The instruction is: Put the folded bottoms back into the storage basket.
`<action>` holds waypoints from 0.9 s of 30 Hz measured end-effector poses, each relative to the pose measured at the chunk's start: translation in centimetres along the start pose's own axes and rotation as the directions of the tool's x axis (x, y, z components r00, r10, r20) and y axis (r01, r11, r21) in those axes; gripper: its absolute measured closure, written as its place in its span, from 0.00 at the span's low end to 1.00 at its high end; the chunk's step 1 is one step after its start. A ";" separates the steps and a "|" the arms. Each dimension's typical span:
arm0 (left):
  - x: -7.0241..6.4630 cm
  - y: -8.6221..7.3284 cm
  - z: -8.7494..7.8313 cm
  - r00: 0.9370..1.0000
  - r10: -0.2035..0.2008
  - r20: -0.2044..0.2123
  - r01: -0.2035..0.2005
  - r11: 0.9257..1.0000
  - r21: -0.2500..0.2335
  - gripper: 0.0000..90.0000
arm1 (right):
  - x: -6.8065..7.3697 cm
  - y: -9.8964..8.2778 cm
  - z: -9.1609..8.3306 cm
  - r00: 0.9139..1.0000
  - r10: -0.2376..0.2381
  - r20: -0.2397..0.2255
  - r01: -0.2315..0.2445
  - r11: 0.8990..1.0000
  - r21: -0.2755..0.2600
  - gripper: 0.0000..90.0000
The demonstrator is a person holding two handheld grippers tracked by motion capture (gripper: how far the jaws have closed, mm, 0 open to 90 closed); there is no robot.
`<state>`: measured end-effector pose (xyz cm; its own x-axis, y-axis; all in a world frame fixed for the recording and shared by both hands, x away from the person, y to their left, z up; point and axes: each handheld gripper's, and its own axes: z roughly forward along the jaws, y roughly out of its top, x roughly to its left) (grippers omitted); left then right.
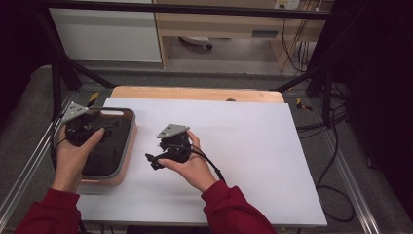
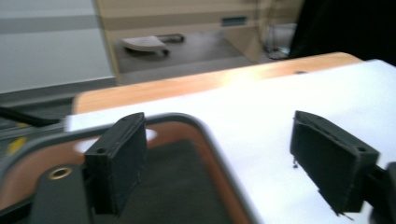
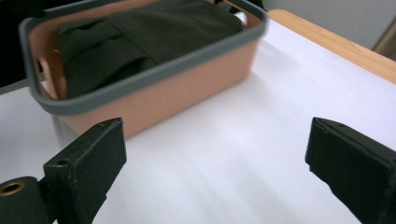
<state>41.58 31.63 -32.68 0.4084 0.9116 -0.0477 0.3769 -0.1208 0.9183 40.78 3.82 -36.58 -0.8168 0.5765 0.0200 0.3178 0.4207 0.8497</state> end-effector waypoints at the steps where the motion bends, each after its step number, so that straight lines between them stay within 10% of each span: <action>1: -0.5 -0.1 0.0 1.000 0.001 0.012 -0.002 1.000 0.002 0.19 | -0.3 -0.2 -0.2 1.000 0.009 0.002 -0.009 1.000 0.001 0.05; 15: -5.3 -3.0 0.5 0.997 0.004 0.071 -0.004 1.000 -0.003 0.14 | -4.6 -2.4 -3.8 0.995 0.081 0.055 -0.080 0.996 -0.026 0.05; 27: -5.2 -4.0 -0.9 0.996 -0.055 0.074 0.057 0.998 -0.025 0.12 | -6.7 -2.6 -6.3 0.991 0.107 0.080 -0.101 0.992 -0.069 0.07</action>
<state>37.21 27.73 -35.77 0.4474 0.8852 -0.1273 0.3788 -0.0586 0.9236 42.45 -5.50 -35.59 -0.7373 0.6721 0.0685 0.3650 0.3109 0.8776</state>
